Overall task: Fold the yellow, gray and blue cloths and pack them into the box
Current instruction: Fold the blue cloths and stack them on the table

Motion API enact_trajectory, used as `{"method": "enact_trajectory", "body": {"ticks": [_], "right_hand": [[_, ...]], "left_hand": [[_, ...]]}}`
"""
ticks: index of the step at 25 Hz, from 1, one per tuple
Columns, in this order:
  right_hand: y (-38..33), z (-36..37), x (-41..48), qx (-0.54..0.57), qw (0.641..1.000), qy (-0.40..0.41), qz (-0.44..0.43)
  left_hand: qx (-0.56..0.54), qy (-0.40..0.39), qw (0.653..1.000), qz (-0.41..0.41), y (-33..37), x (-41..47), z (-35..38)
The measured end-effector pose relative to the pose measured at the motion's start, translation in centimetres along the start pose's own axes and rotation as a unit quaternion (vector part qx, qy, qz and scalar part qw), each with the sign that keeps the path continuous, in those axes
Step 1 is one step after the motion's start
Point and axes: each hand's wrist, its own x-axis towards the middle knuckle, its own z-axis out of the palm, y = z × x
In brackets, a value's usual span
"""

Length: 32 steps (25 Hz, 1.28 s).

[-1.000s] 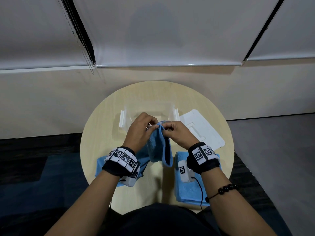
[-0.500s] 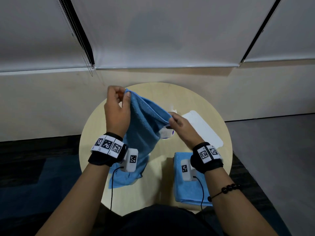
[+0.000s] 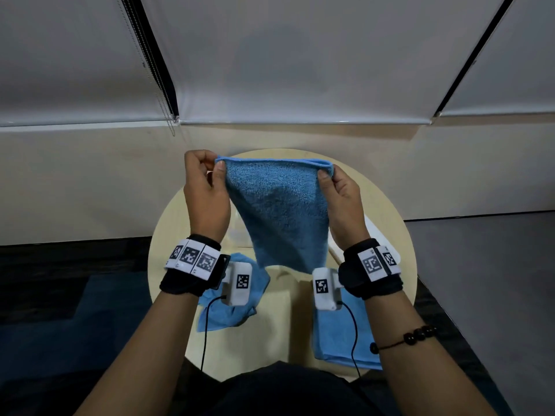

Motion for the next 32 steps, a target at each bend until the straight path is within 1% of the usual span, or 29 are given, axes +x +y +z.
{"method": "enact_trajectory", "body": {"ticks": [3,5,6,7,9,10,11,12,14,17,19,21,22,24,25,26,29,32], "right_hand": [[-0.3,-0.3,-0.3,0.000,1.000,-0.014,0.008],[-0.4,-0.3,-0.8,0.015,0.999,-0.036,0.033],[-0.5,-0.2,-1.2,0.014,0.997,-0.053,0.054],[-0.6,0.0,-1.5,0.004,0.995,-0.071,0.076],[-0.5,0.4,-2.0,-0.026,0.988,-0.105,0.108],[-0.4,0.6,-2.2,-0.038,0.985,-0.122,0.120],[-0.3,0.8,-2.4,-0.055,0.981,-0.136,0.129],[-0.2,1.0,-2.6,-0.072,0.977,-0.147,0.135],[-0.2,1.1,-2.8,-0.105,0.972,-0.156,0.140],[-0.3,1.1,-3.1,-0.135,0.969,-0.164,0.127],[-0.4,1.2,-3.3,-0.134,0.969,-0.167,0.123],[-0.6,1.3,-3.3,-0.131,0.967,-0.184,0.122],[-0.6,1.1,-3.2,-0.153,0.960,-0.205,0.115],[0.3,0.5,-2.9,-0.253,0.930,-0.246,0.100],[1.1,0.0,-2.8,-0.300,0.914,-0.257,0.097],[2.0,-0.5,-3.0,-0.327,0.904,-0.256,0.099],[4.4,-1.9,-4.2,-0.333,0.907,-0.227,0.124],[6.0,-3.2,-5.2,-0.351,0.892,-0.232,0.167]], "left_hand": [[0.010,0.007,1.000,-0.019,-0.6,0.0,0.0],[0.032,0.007,0.999,-0.036,-0.9,-0.2,-0.1],[0.052,-0.006,0.998,-0.044,-0.9,-0.5,-0.1],[0.086,-0.036,0.995,-0.037,-0.8,-0.7,0.2],[0.151,-0.145,0.977,0.038,-0.3,-1.4,1.0],[0.151,-0.200,0.965,0.071,0.1,-1.8,1.5],[0.135,-0.239,0.958,0.082,0.4,-2.1,1.9],[0.114,-0.262,0.955,0.076,0.6,-2.3,2.1],[0.094,-0.283,0.953,0.061,0.6,-2.4,2.3],[0.102,-0.301,0.945,0.079,0.2,-2.4,2.1],[0.105,-0.308,0.942,0.085,0.1,-2.5,2.2],[0.109,-0.305,0.943,0.072,0.3,-2.7,2.4],[0.101,-0.291,0.949,0.061,0.5,-2.8,2.4],[0.078,-0.233,0.968,0.055,1.1,-2.3,1.9],[0.077,-0.197,0.975,0.069,1.6,-1.7,1.5],[0.082,-0.165,0.979,0.091,2.1,-0.9,1.0],[0.124,-0.095,0.976,0.152,3.4,1.7,-0.3],[0.148,-0.068,0.974,0.161,3.5,3.5,-1.0]]}}
